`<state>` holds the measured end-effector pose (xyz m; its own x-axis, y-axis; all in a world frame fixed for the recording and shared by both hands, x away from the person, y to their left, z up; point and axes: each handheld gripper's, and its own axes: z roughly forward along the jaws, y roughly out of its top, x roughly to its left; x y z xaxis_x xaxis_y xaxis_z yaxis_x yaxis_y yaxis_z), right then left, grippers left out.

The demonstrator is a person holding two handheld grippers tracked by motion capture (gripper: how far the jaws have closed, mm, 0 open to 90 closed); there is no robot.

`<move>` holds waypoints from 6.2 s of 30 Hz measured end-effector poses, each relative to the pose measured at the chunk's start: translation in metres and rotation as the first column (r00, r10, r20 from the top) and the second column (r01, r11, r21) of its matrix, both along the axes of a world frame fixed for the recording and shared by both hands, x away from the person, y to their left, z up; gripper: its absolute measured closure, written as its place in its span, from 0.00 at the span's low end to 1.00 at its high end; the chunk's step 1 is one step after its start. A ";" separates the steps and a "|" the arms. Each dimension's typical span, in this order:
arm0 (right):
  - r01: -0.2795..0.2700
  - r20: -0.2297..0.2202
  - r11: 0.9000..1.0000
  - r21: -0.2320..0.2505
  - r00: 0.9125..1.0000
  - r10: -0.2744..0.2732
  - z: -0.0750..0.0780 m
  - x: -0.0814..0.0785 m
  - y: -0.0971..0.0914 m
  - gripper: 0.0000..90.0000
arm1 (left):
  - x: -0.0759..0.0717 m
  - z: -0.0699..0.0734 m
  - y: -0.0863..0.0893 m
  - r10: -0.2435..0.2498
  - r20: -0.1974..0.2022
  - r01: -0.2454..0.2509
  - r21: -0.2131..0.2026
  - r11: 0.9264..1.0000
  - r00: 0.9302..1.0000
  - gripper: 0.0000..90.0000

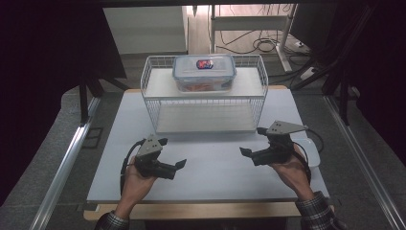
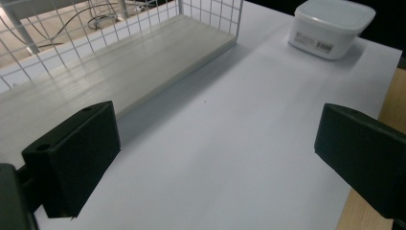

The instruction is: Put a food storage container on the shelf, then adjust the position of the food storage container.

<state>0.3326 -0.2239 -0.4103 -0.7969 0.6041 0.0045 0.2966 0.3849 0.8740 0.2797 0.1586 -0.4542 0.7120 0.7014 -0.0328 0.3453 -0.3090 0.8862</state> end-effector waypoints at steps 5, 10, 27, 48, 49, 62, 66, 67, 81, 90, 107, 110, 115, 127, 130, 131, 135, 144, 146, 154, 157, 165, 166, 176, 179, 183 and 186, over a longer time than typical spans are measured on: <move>0.015 0.003 1.000 0.000 1.000 -0.015 -0.014 -0.012 -0.002 0.03 | -0.012 -0.019 0.003 0.029 -0.006 -0.029 -0.026 0.999 1.000 0.03; 0.017 -0.027 1.000 0.010 0.999 -0.017 -0.031 -0.021 -0.004 0.05 | -0.020 -0.033 0.001 0.045 0.008 -0.046 0.056 0.997 0.999 0.03; 0.022 -0.106 0.996 -0.090 0.994 -0.031 -0.074 -0.034 0.006 0.05 | -0.035 -0.056 0.003 0.073 -0.031 -0.069 0.112 0.991 0.997 0.02; 0.187 -0.147 0.979 -0.078 0.969 -0.197 -0.054 -0.020 -0.037 0.39 | -0.032 -0.059 0.007 0.084 -0.054 -0.078 0.101 0.992 0.995 0.02; 0.192 -0.148 0.978 -0.079 0.968 -0.202 -0.053 -0.020 -0.040 0.44 | -0.032 -0.059 0.007 0.083 -0.054 -0.078 0.105 0.991 0.995 0.02; 0.273 -0.083 0.949 -0.156 0.954 -0.288 -0.041 -0.017 -0.070 0.88 | -0.031 -0.061 0.006 0.089 -0.067 -0.080 0.126 0.989 0.994 0.02; 0.312 -0.075 0.937 -0.155 0.943 -0.326 -0.039 -0.014 -0.084 0.99 | -0.030 -0.062 0.006 0.087 -0.069 -0.078 0.132 0.988 0.994 0.02; 0.321 -0.076 0.934 -0.155 0.939 -0.335 -0.038 -0.013 -0.088 0.99 | -0.030 -0.062 0.006 0.087 -0.068 -0.077 0.133 0.988 0.994 0.03; 0.516 -0.051 0.842 -0.157 0.848 -0.528 -0.036 -0.006 -0.149 0.99 | -0.030 -0.062 0.005 0.086 -0.068 -0.077 0.135 0.988 0.994 0.03; 0.598 -0.043 0.786 -0.155 0.791 -0.610 -0.040 -0.001 -0.178 0.99 | -0.030 -0.063 0.004 0.084 -0.068 -0.073 0.142 0.987 0.994 0.03; 0.579 -0.084 0.795 -0.179 0.796 -0.599 -0.056 0.011 -0.186 1.00 | -0.029 -0.063 0.003 0.081 -0.069 -0.070 0.150 0.986 0.994 0.03; 0.559 -0.098 0.811 -0.174 0.810 -0.579 -0.056 0.011 -0.179 1.00 | -0.029 -0.064 0.003 0.081 -0.068 -0.070 0.151 0.986 0.994 0.03; 0.532 -0.116 0.830 -0.169 0.825 -0.553 -0.057 0.011 -0.169 1.00 | -0.029 -0.064 0.002 0.080 -0.069 -0.069 0.153 0.986 0.994 0.03; 0.463 -0.130 0.871 -0.165 0.865 -0.484 -0.059 0.018 -0.140 1.00 | -0.028 -0.065 0.001 0.077 -0.072 -0.065 0.159 0.985 0.994 0.03; 0.450 -0.122 0.876 -0.174 0.873 -0.472 -0.060 0.020 -0.133 1.00 | -0.028 -0.065 0.001 0.076 -0.073 -0.064 0.160 0.985 0.994 0.03; 0.447 -0.124 0.877 -0.175 0.874 -0.470 -0.059 0.022 -0.131 0.99 | -0.028 -0.065 0.001 0.076 -0.072 -0.064 0.162 0.985 0.994 0.03; 0.426 -0.137 0.889 -0.167 0.883 -0.448 -0.060 0.024 -0.123 0.99 | -0.028 -0.065 0.000 0.077 -0.072 -0.064 0.162 0.985 0.994 0.03; 0.358 -0.152 0.920 -0.161 0.912 -0.382 -0.062 0.022 -0.093 0.99 | -0.028 -0.065 0.001 0.078 -0.070 -0.066 0.163 0.984 0.994 0.03; 0.339 -0.159 0.927 -0.157 0.918 -0.363 -0.062 0.021 -0.086 0.99 | -0.028 -0.065 0.001 0.079 -0.070 -0.067 0.163 0.984 0.994 0.03; 0.257 -0.182 0.955 -0.147 0.942 -0.282 -0.064 0.016 -0.053 0.99 | -0.028 -0.064 0.000 0.079 -0.068 -0.067 0.165 0.984 0.995 0.03; 0.238 -0.181 0.960 -0.147 0.948 -0.262 -0.064 0.014 -0.045 0.99 | -0.028 -0.064 0.000 0.079 -0.068 -0.067 0.165 0.984 0.995 0.03; 0.159 -0.206 0.979 -0.126 0.961 -0.182 -0.067 0.009 -0.016 0.99 | -0.028 -0.065 0.000 0.079 -0.081 -0.067 0.141 0.988 0.994 0.03; 0.159 -0.206 0.979 -0.126 0.961 -0.182 -0.067 0.009 -0.016 0.99 | -0.028 -0.065 0.000 0.079 -0.081 -0.067 0.141 0.988 0.994 0.03; 0.100 -0.212 0.989 -0.112 0.970 -0.122 -0.070 0.008 0.014 0.99 | -0.028 -0.065 0.000 0.080 -0.087 -0.068 0.132 0.989 0.993 0.03; 0.082 -0.208 0.990 -0.112 0.973 -0.104 -0.071 0.009 0.022 0.99 | -0.028 -0.065 0.000 0.077 -0.091 -0.066 0.123 0.990 0.993 0.03; 0.063 -0.212 0.992 -0.106 0.974 -0.084 -0.071 0.010 0.033 0.99 | -0.028 -0.064 0.000 0.076 -0.093 -0.065 0.121 0.990 0.993 0.03; 0.046 -0.212 0.994 -0.102 0.975 -0.067 -0.072 0.010 0.042 0.99 | -0.028 -0.065 0.000 0.076 -0.097 -0.064 0.121 0.991 0.992 0.03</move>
<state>0.3422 -0.1819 -0.4827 -0.7484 0.6538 0.1118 0.4971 0.4413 0.7470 0.2516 0.1585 -0.5189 0.6581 0.7528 -0.0167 0.4558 -0.3807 0.8046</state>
